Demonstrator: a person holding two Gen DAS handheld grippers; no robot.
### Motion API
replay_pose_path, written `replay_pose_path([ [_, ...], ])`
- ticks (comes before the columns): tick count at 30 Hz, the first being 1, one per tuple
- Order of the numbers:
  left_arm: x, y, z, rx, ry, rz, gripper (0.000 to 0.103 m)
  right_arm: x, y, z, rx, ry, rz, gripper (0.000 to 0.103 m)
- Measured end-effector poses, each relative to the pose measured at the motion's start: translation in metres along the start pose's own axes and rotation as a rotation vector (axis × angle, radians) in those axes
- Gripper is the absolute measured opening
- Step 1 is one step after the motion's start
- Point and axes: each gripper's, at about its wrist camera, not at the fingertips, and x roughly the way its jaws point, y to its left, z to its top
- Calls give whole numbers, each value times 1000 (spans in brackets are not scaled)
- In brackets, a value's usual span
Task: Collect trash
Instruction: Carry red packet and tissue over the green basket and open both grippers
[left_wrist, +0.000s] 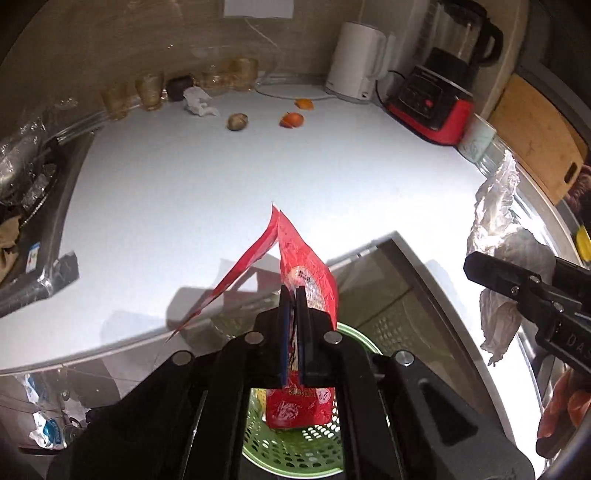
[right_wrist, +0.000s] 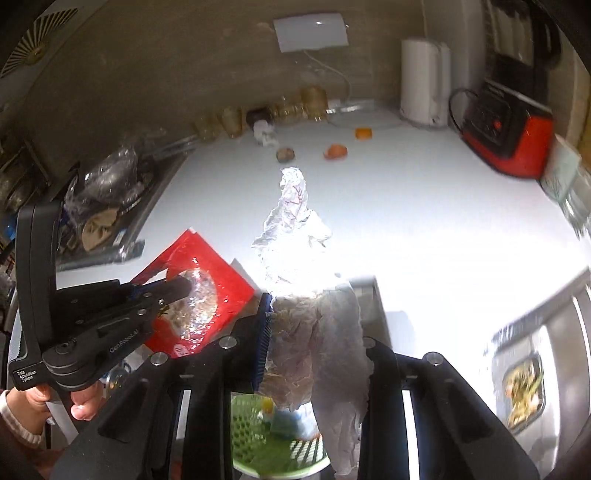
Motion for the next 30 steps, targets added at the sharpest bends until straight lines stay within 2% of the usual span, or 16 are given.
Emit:
replay_pose_path([
  [5, 16, -30, -39, 53, 70, -17, 3, -8, -9, -47, 46, 46, 1, 28],
  [12, 43, -53, -81, 97, 212, -44, 6, -14, -14, -73, 79, 62, -4, 30],
  [13, 45, -55, -85, 100, 229, -51, 9, -15, -14, -74, 83, 60, -4, 30],
  [15, 46, -55, -89, 98, 248, -49, 38, -17, -14, -76, 86, 57, -2, 30],
  [17, 42, -57, -91, 102, 221, -33, 52, -19, -15, -79, 83, 54, -4, 30],
  [24, 28, -54, -79, 107, 172, -8, 66, -19, -16, -80, 81, 55, 3, 31],
  [30, 7, -35, -62, 76, 104, 63, 78, -16, -12, -82, 70, 65, 11, 33],
])
